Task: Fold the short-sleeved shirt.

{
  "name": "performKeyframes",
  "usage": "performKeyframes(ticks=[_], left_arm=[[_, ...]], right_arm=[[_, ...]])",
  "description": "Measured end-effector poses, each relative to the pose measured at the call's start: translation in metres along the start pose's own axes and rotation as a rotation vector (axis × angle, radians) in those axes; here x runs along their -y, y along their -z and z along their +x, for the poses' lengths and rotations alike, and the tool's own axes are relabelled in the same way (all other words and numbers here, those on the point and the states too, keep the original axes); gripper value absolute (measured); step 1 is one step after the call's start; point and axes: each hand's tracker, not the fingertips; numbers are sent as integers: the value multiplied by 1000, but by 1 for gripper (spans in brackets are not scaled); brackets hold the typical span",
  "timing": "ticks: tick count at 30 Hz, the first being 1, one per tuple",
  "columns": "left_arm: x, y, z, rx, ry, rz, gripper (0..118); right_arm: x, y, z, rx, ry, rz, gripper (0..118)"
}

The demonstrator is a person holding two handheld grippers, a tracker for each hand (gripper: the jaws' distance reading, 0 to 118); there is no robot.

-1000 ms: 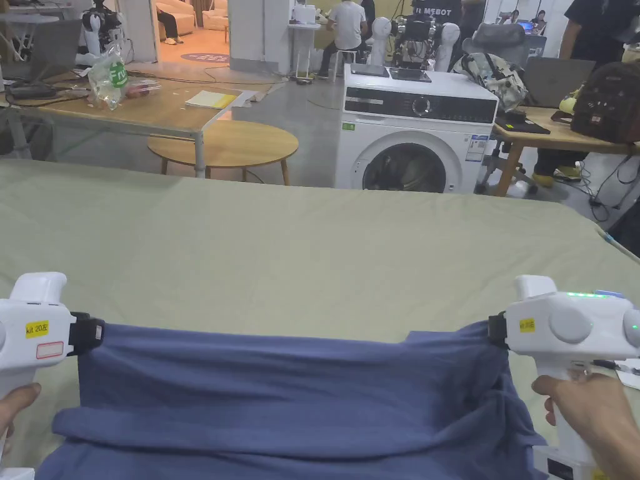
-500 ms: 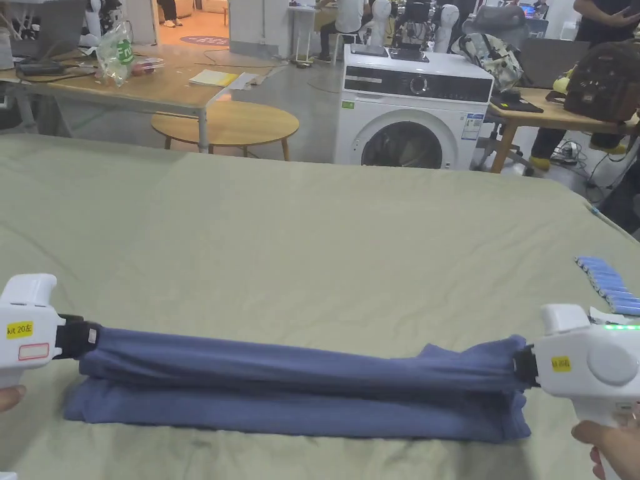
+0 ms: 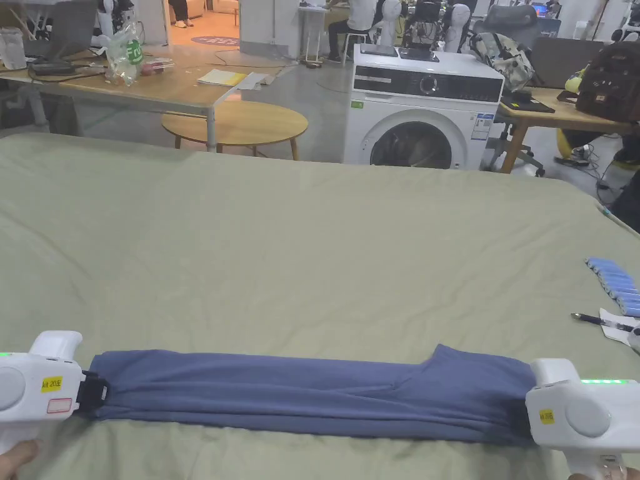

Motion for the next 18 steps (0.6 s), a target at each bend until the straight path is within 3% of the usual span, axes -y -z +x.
performKeyframes(ticks=[1, 2, 3, 4, 9, 15, 16, 18], left_arm=[[-2, -4, 0, 27, -22, 6, 9], [-5, -8, 0, 44, -29, 9, 21], [-8, -14, 4, 45, -27, 21, 31], [-12, -21, 10, 28, -13, 66, 41], [-31, -42, 39, 13, 45, 303, 45], [-37, -59, 91, -102, 94, 658, 44], [-38, -62, 98, -92, 89, 689, 42], [-39, -68, 111, -127, 105, 751, 25]], right_arm=[[-2, -6, -1, 32, -3, 10, 23], [-6, -16, -4, 48, -3, 45, 43], [-9, -22, -7, 58, -6, 79, 55], [-14, -31, -12, 97, -17, 127, 58], [-39, -56, -44, 114, 11, 339, 58], [-46, -67, -100, 6, 133, 676, 57], [-46, -70, -109, 11, 146, 723, 52], [-47, -78, -124, 37, 156, 794, 18]])
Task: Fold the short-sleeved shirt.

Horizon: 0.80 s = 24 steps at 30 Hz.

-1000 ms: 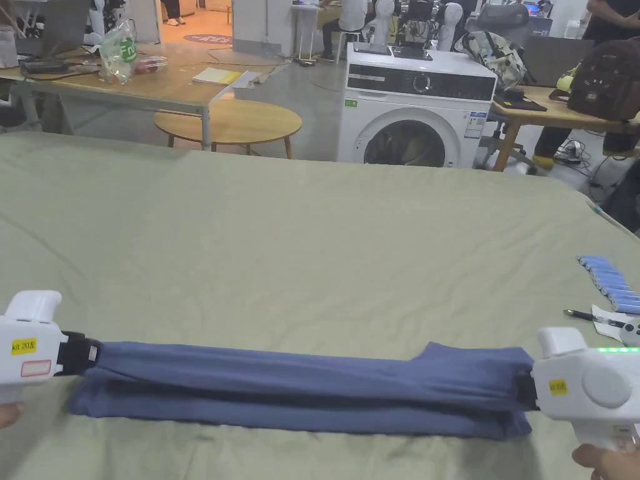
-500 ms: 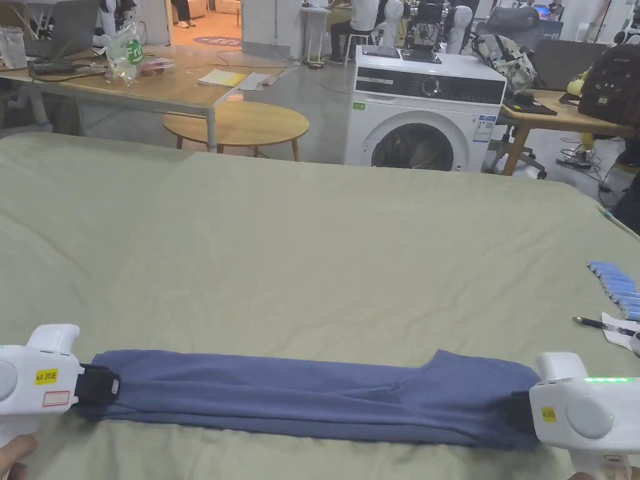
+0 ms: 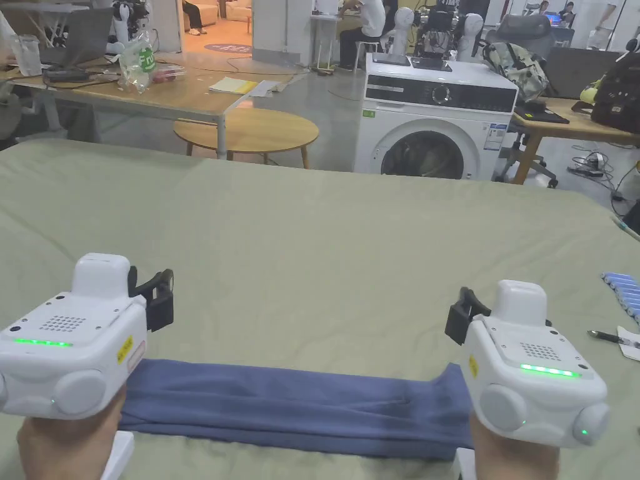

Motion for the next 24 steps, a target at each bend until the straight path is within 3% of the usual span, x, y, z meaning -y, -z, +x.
performKeyframes(ticks=[1, 3, 10, 18, 19, 22, 24], left_arm=[[0, 4, 0, -24, 24, 25, 15], [-3, 2, 5, -65, 59, 51, 0], [-10, -11, -18, -67, 18, 25, 0], [22, -7, -130, 83, -294, -413, 0], [28, -5, -144, 123, -327, -471, 2], [46, 5, -175, 227, -429, -566, 22], [59, 19, -190, 333, -499, -666, 59]], right_arm=[[-2, -2, -6, 2, -8, 35, 5], [-6, -7, -16, 22, -14, 68, 0], [-13, -9, -44, -43, -47, 82, 0], [1, 2, -97, -164, -96, 18, 0], [3, 3, -102, -177, -100, 13, 0], [8, 7, -118, -223, -110, -7, 0], [12, 10, -127, -239, -121, -18, 0]])
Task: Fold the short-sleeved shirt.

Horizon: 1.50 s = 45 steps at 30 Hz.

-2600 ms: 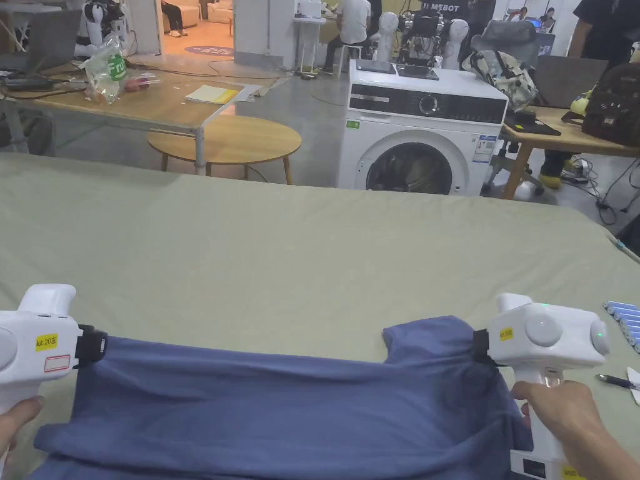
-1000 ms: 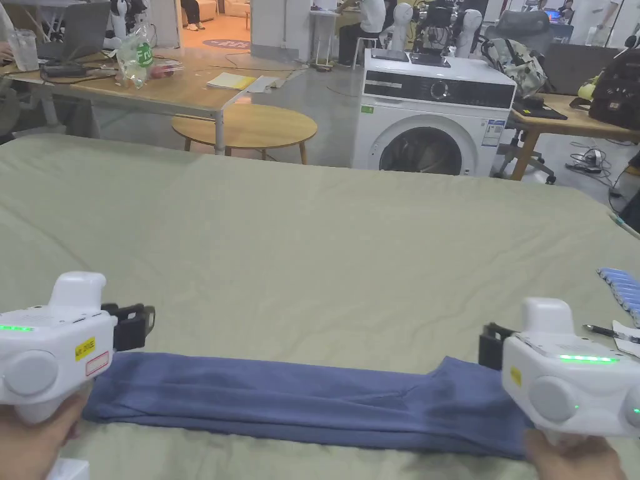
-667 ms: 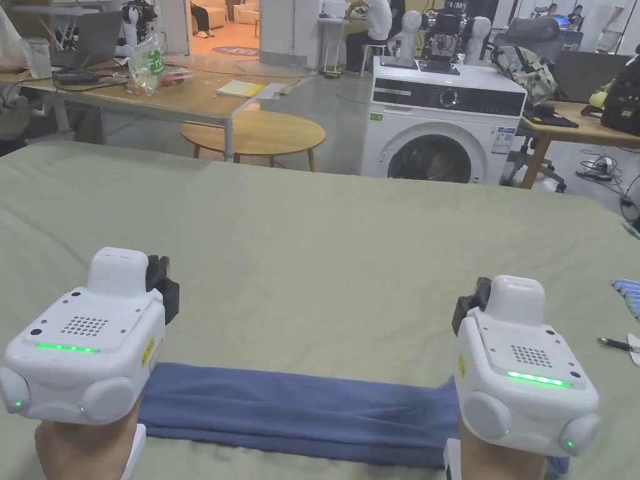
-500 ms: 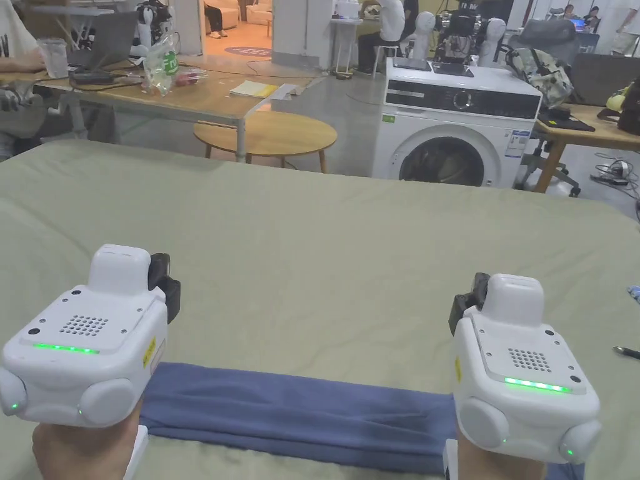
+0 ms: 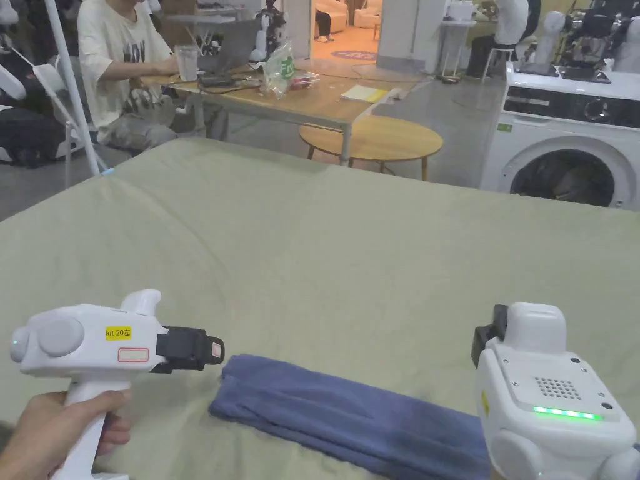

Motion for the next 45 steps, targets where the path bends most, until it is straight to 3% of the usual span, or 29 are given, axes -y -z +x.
performKeyframes(ticks=[1, 2, 4, 8, 12, 13, 15, 17, 19, 21, 31, 34, 39, 42, 45], left_arm=[[-1, 7, -3, 23, -18, -34, 72], [-2, 13, -9, 25, -37, -45, 75], [-6, 27, -27, 123, -136, -94, 75], [-10, 64, -68, 180, -302, -174, 75], [5, 78, -61, 402, -417, -136, 74], [11, 82, -55, 423, -434, -177, 69], [16, 94, -45, 450, -393, -221, 46], [15, 99, -38, 397, -372, -237, 40], [19, 102, -34, 347, -367, -227, 14], [21, 97, -39, 363, -377, -173, 7], [0, 44, -13, 259, -207, -42, 3], [-9, 16, -14, 231, -215, -8, 3], [-16, -12, 5, 36, -134, 21, 3], [-16, -14, 29, 13, -85, 22, 3], [-17, -11, 56, 130, -126, 7, 3]], right_arm=[[1, 2, -2, -11, -3, -7, 0], [2, 4, -4, -19, -4, -12, 0], [5, 6, -6, -21, -8, -21, 0], [9, 8, -2, -23, -10, -39, 0], [12, 6, 7, -6, -30, -46, 0], [12, 6, 9, -1, -33, -46, 0], [12, 7, 14, 6, -31, -49, 0], [13, 7, 18, 15, -29, -54, 0], [13, 8, 21, 20, -25, -58, 0], [14, 6, 24, 24, -27, -59, 0], [10, 9, 34, 32, -13, -66, 0], [9, 8, 33, 25, -20, -60, 0], [10, 8, 26, 1, -28, -57, 0], [9, 8, 24, -11, -27, -56, 0], [9, 7, 25, -13, -27, -55, 0]])
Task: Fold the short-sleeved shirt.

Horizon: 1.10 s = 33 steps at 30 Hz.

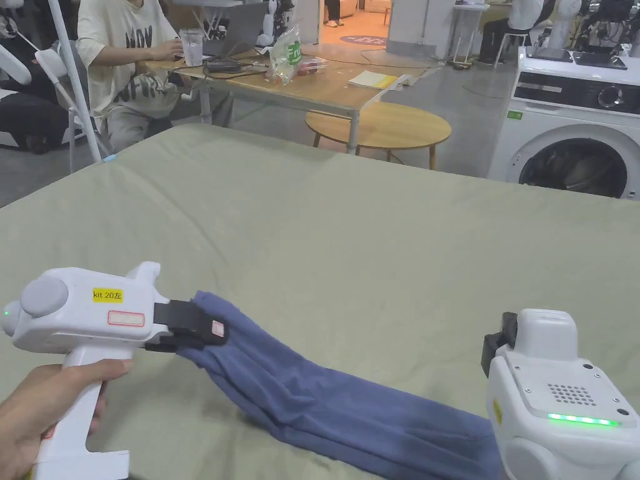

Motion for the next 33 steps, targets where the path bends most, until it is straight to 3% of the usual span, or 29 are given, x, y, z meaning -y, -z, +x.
performKeyframes(ticks=[9, 12, 18, 19, 23, 26, 29, 32, 33], left_arm=[[13, 84, 79, 107, 44, -181, 3], [24, 136, 87, 49, 96, -268, 3], [53, 210, 77, -114, 74, -410, 3], [55, 214, 74, -114, 72, -408, 6], [54, 203, 76, 47, -28, -395, 59], [47, 180, 92, 14, 61, -387, 59], [34, 154, 96, 112, 31, -338, 57], [23, 132, 97, 172, 50, -239, 49], [20, 129, 96, 149, 60, -222, 38]], right_arm=[[0, -10, 20, 31, 6, 2, 0], [3, -13, 28, 50, 6, -5, 0], [10, -16, 40, 80, 12, -26, 0], [10, -16, 41, 84, 10, -31, 0], [11, -17, 44, 94, 11, -36, 0], [10, -16, 45, 91, 12, -37, 0], [10, -16, 44, 86, 10, -36, 0], [10, -18, 43, 80, 7, -35, 0], [11, -18, 43, 80, 6, -35, 0]])
